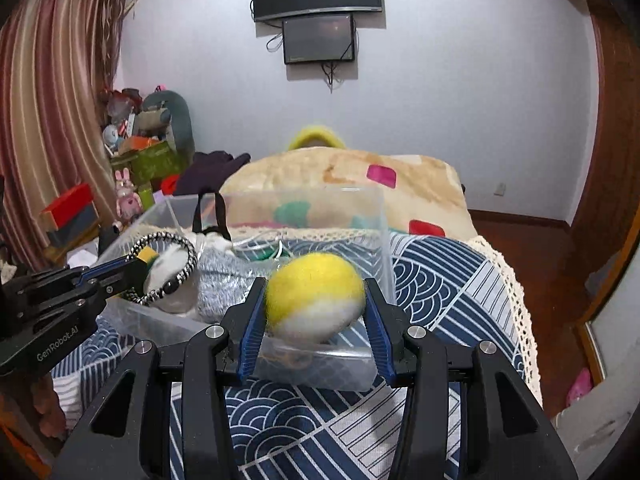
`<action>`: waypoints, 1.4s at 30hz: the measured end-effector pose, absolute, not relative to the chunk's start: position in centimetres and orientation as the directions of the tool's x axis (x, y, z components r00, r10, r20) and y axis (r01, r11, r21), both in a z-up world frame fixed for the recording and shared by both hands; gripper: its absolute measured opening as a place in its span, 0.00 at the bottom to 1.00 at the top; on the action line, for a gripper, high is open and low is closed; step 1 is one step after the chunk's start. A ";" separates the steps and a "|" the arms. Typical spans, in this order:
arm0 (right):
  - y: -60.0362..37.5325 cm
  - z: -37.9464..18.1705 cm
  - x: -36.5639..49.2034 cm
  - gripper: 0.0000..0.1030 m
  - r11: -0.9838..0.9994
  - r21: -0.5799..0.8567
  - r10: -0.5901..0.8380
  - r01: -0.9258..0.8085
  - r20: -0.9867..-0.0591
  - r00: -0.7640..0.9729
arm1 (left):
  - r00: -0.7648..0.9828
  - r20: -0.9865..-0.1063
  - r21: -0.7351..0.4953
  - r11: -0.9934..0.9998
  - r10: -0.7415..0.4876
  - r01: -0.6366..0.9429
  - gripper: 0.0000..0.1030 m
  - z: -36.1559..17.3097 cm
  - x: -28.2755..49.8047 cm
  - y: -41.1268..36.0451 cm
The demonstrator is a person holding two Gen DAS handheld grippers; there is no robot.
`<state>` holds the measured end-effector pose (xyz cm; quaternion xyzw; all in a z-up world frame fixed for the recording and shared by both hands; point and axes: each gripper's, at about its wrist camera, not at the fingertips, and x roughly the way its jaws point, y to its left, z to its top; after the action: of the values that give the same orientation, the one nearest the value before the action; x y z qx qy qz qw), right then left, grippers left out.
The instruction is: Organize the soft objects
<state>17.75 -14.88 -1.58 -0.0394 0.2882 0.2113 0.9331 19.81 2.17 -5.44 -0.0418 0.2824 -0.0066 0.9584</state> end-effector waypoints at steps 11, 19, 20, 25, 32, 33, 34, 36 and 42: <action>-15.5 -0.7 16.8 0.56 0.910 0.016 0.359 -0.415 -0.535 0.765 | 0.847 -0.527 -0.117 0.993 -0.069 0.008 0.26 -4.9 18.4 2.6; -16.3 1.3 15.5 0.56 0.904 0.025 0.382 -0.427 -0.497 0.779 | 0.874 -0.479 -0.131 0.991 -0.083 0.023 0.27 -2.8 16.1 3.1; -16.4 1.7 15.1 0.56 0.902 0.025 0.388 -0.431 -0.487 0.783 | 0.880 -0.467 -0.131 0.991 -0.085 0.026 0.28 -2.4 15.6 3.1; -16.6 3.4 13.3 0.56 0.893 0.027 0.414 -0.450 -0.440 0.797 | 0.907 -0.412 -0.122 0.992 -0.084 0.036 0.31 -0.6 13.1 2.8; -16.9 5.7 10.4 0.56 0.879 0.036 0.456 -0.476 -0.358 0.815 | 0.930 -0.354 -0.116 0.991 -0.101 0.064 0.45 1.3 9.7 2.3; -16.9 5.8 10.1 0.57 0.878 0.038 0.459 -0.478 -0.353 0.815 | 0.933 -0.346 -0.116 0.991 -0.102 0.065 0.47 1.4 9.3 2.3; -16.9 5.9 9.8 0.61 0.876 0.041 0.464 -0.481 -0.346 0.815 | 0.936 -0.338 -0.116 0.991 -0.102 0.066 0.51 1.5 8.9 2.2; -17.0 6.1 9.1 0.69 0.874 0.044 0.470 -0.484 -0.328 0.819 | 0.940 -0.326 -0.115 0.991 -0.105 0.071 0.58 1.8 8.2 2.1; -16.7 5.9 8.3 0.80 0.872 0.034 0.474 -0.488 -0.306 0.826 | 0.953 -0.287 -0.102 0.992 -0.098 0.071 0.80 2.2 6.6 2.0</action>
<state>8.31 -16.71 5.92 -0.0230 0.1540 0.2519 0.9551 6.56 2.05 2.18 -0.0451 0.1474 -0.0428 0.9871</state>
